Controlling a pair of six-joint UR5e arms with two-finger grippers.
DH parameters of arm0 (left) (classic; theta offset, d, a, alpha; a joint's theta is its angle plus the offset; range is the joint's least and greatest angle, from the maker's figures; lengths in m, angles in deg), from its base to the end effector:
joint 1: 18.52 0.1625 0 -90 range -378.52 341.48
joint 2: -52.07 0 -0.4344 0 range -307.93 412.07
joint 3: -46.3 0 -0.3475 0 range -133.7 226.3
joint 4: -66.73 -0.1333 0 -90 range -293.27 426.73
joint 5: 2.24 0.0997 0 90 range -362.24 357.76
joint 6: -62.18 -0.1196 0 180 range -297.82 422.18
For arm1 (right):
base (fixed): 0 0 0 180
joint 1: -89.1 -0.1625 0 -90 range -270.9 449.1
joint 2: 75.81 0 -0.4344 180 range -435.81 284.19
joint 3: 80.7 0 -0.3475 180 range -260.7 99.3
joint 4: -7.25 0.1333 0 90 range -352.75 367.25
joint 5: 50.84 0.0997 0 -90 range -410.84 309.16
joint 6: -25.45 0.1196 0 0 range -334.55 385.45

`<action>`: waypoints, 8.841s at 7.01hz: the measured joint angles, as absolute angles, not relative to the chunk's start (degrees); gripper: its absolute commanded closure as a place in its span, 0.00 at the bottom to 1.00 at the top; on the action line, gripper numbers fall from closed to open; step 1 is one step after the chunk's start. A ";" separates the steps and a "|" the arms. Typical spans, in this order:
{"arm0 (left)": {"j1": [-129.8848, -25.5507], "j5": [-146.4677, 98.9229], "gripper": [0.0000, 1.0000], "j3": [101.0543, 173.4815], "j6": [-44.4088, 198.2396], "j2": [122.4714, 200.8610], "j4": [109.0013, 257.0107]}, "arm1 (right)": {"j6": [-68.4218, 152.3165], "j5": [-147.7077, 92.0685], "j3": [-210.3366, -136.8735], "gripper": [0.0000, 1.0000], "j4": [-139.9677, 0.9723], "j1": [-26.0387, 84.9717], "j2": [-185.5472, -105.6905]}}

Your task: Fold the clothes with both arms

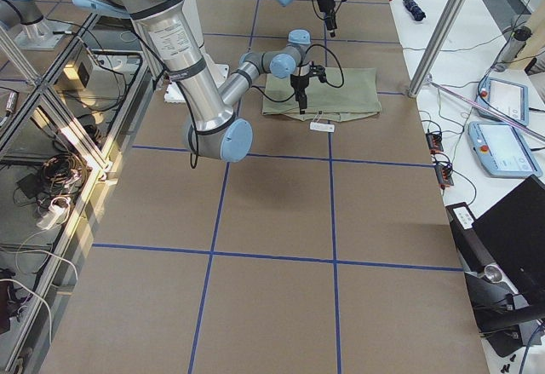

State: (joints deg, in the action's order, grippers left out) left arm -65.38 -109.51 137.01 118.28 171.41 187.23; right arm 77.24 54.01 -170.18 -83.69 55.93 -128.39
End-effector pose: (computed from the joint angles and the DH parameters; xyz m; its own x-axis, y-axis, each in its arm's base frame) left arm 0.3814 -0.5500 0.3365 0.5691 0.1716 -0.8042 0.2441 0.8986 0.3645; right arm -0.5218 -0.4637 0.3339 0.7816 -0.2034 0.5897 0.1025 0.9744 0.2002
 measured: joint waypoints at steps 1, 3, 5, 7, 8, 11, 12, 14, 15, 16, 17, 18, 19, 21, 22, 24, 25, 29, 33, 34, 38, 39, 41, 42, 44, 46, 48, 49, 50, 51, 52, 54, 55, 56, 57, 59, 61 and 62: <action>-65.40 -109.51 0.00 136.89 118.21 171.41 187.22 | 77.01 53.96 -166.38 0.00 -81.21 55.57 -126.54; -65.38 -109.55 0.00 136.38 118.23 171.48 187.28 | 75.81 53.89 -162.52 0.00 -79.24 54.65 -125.14; -65.37 -109.55 0.00 136.18 118.28 171.54 187.33 | 75.10 54.00 -161.74 0.00 -79.18 53.77 -125.17; -65.37 -109.55 0.00 136.18 118.54 171.74 187.41 | 74.09 54.27 -161.68 0.00 -79.34 52.90 -125.99; -65.37 -109.55 0.00 136.20 118.68 172.03 187.44 | 73.31 54.41 -161.72 0.00 -79.29 52.24 -126.61; -65.33 -109.55 0.00 136.42 118.89 172.79 187.24 | 66.56 55.48 -161.97 0.00 -78.80 47.88 -130.09; -65.34 -109.59 0.00 136.65 118.93 172.87 187.12 | 65.21 56.30 -161.85 0.00 -78.84 46.34 -129.85; -65.39 -109.69 0.00 137.51 118.94 172.84 186.95 | 64.62 57.04 -156.63 0.00 -78.62 45.13 -123.79; -65.46 -109.66 0.00 137.75 118.90 172.81 186.90 | 64.58 57.06 -150.45 0.00 -76.88 45.03 -118.78; -65.53 -109.65 0.00 137.81 118.86 172.81 186.88 | 64.54 56.93 -144.72 0.00 -73.54 45.01 -115.62; -65.61 -109.65 0.00 137.83 118.82 172.83 186.88 | 64.50 56.61 -140.18 0.00 -70.68 45.03 -113.63; -65.67 -109.64 0.00 137.84 118.80 172.83 186.87 | 64.48 55.98 -136.60 0.00 -69.33 45.09 -111.57; -65.69 -109.64 0.00 137.82 118.79 172.83 186.87 | 64.48 55.20 -133.78 0.00 -68.70 45.12 -109.63; -65.72 -109.64 0.00 137.80 118.84 172.84 186.87 | 64.47 54.22 -128.93 0.00 -65.44 45.15 -107.78; -65.70 -109.64 0.00 137.80 118.86 172.83 186.87 | 64.47 53.98 -127.61 0.00 -64.27 45.09 -107.61; -65.64 -109.64 0.00 137.79 118.89 172.92 186.87 | 63.60 54.01 -126.91 0.00 -63.66 44.03 -107.58; -65.64 -109.64 0.00 137.79 118.96 173.04 186.88 | 62.26 54.35 -126.87 0.00 -63.61 42.90 -107.76; -65.60 -109.64 0.00 137.73 119.06 173.20 186.91 | 59.68 55.49 -127.14 0.00 -63.59 40.58 -109.33; -60.09 -113.19 0.00 139.63 134.03 172.87 187.34 | 61.56 62.40 -148.73 0.00 -70.87 40.59 -118.92; -57.45 -113.66 0.00 142.53 139.85 170.79 187.30 | 63.77 62.89 -157.69 0.00 -73.31 41.59 -124.05; -44.53 -107.16 0.02 150.32 161.09 161.61 187.17 | 77.08 64.69 -174.93 0.00 -74.50 45.63 -133.56; -41.11 -105.30 0.03 150.15 164.10 161.78 187.15 | 77.59 64.62 -175.41 0.00 -74.51 45.89 -133.94; -38.22 -103.35 0.10 147.92 165.79 163.78 187.16 | 77.81 64.51 -175.52 0.00 -74.42 46.00 -134.24; -37.96 -102.43 0.14 146.93 165.90 165.01 187.09 | 77.81 64.46 -175.43 0.00 -74.34 46.06 -134.35; -38.21 -101.32 0.17 146.05 165.82 165.61 186.97 | 77.75 64.41 -175.17 0.00 -74.17 46.16 -134.52; -38.53 -100.76 0.18 145.93 165.56 165.46 186.71 | 77.78 64.40 -175.02 0.00 -74.14 46.20 -134.59; -38.84 -100.79 0.13 146.71 165.37 165.13 185.91 | 77.81 64.39 -174.94 0.00 -74.14 46.30 -134.61; -38.77 -100.87 0.13 147.76 165.24 164.85 183.67 | 77.82 64.36 -174.92 0.00 -74.14 46.39 -134.61; -38.63 -100.92 0.13 149.01 165.16 164.75 180.64 | 77.83 64.33 -174.92 0.00 -74.14 46.53 -134.61; -38.49 -100.92 0.14 149.61 165.10 164.83 178.59 | 77.83 64.31 -174.92 0.00 -74.14 46.66 -134.61; -38.37 -100.86 0.18 149.51 165.03 165.03 177.84 | 77.83 64.30 -174.92 0.00 -74.14 46.75 -134.69; -38.19 -100.75 0.26 148.68 165.00 165.69 177.71 | 77.83 64.30 -174.92 0.00 -74.14 46.87 -134.93; -38.15 -100.63 0.34 148.27 165.00 166.02 177.74 | 77.81 64.27 -174.92 0.00 -74.14 46.90 -135.00; -38.13 -100.26 0.52 148.04 164.89 166.17 177.79 | 77.77 64.24 -174.89 0.00 -74.14 46.91 -135.05; -38.13 -99.82 0.69 147.97 164.74 166.24 177.83 | 77.75 64.22 -174.86 0.00 -74.14 46.91 -135.13; -37.94 -99.57 0.78 148.17 164.57 166.44 177.92 | 77.76 64.21 -174.85 0.00 -74.14 46.97 -135.20; -37.22 -99.54 1.00 148.52 164.36 166.53 177.93 | 77.82 64.21 -174.91 0.00 -74.14 47.03 -135.28; -37.02 -99.55 1.00 148.82 164.30 166.54 177.91 | 77.87 64.21 -174.91 0.00 -74.14 47.16 -135.33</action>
State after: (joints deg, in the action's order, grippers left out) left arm -37.02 -99.55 148.82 164.30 166.54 177.91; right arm 77.87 64.21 -174.91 -74.14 47.16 -135.33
